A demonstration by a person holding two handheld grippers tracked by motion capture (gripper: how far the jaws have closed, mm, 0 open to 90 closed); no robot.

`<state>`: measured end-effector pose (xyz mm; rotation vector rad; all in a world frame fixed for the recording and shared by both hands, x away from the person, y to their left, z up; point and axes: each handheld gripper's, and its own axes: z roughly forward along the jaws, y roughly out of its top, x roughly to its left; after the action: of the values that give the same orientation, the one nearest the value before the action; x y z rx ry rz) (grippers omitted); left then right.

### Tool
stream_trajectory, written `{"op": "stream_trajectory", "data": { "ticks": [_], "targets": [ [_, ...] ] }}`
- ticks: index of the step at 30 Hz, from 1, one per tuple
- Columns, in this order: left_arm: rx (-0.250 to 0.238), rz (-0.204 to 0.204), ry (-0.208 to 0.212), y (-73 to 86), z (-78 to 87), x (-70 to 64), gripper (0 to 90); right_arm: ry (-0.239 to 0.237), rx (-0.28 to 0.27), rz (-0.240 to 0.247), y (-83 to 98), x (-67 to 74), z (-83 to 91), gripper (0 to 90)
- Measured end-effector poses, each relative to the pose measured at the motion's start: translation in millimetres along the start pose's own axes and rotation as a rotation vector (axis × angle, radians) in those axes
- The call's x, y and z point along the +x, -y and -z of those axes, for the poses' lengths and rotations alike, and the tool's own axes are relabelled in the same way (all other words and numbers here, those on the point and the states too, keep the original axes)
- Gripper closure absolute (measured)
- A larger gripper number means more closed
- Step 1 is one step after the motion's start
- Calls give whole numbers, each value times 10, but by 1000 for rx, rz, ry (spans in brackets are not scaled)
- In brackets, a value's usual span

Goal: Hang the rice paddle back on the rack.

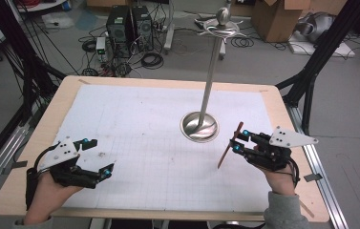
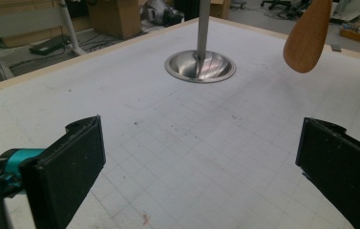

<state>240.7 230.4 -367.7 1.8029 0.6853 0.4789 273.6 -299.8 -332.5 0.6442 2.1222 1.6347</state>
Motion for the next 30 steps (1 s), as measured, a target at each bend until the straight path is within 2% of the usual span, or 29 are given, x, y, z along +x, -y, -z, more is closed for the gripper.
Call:
{"op": "stream_trajectory", "data": {
  "ticks": [5, 10, 12, 14, 18, 20, 26, 30],
  "targets": [
    [2, 3, 6, 18, 11, 4, 32, 6, 14, -14, -60, -102, 6, 649],
    [5, 9, -17, 47, 67, 30, 32, -15, 42, 12, -177, -142, -21, 649],
    [1, 14, -19, 53, 86, 33, 32, -6, 28, 32, -227, -143, -31, 649],
    [-4, 16, -17, 49, 104, 31, 32, 8, 15, 25, -269, -161, -53, 649],
    [-13, 17, -21, 38, 136, 42, 32, 11, 47, 20, -355, -207, -110, 649],
    [-18, 21, -19, 37, 143, 50, 32, 12, 45, 25, -407, -223, -125, 649],
    [-15, 23, -25, 49, 162, 61, 32, -15, 32, 25, -548, -289, -163, 650],
    [-21, 23, -25, 45, 176, 54, 32, -60, 21, -13, -603, -377, -187, 649]
  ]
}}
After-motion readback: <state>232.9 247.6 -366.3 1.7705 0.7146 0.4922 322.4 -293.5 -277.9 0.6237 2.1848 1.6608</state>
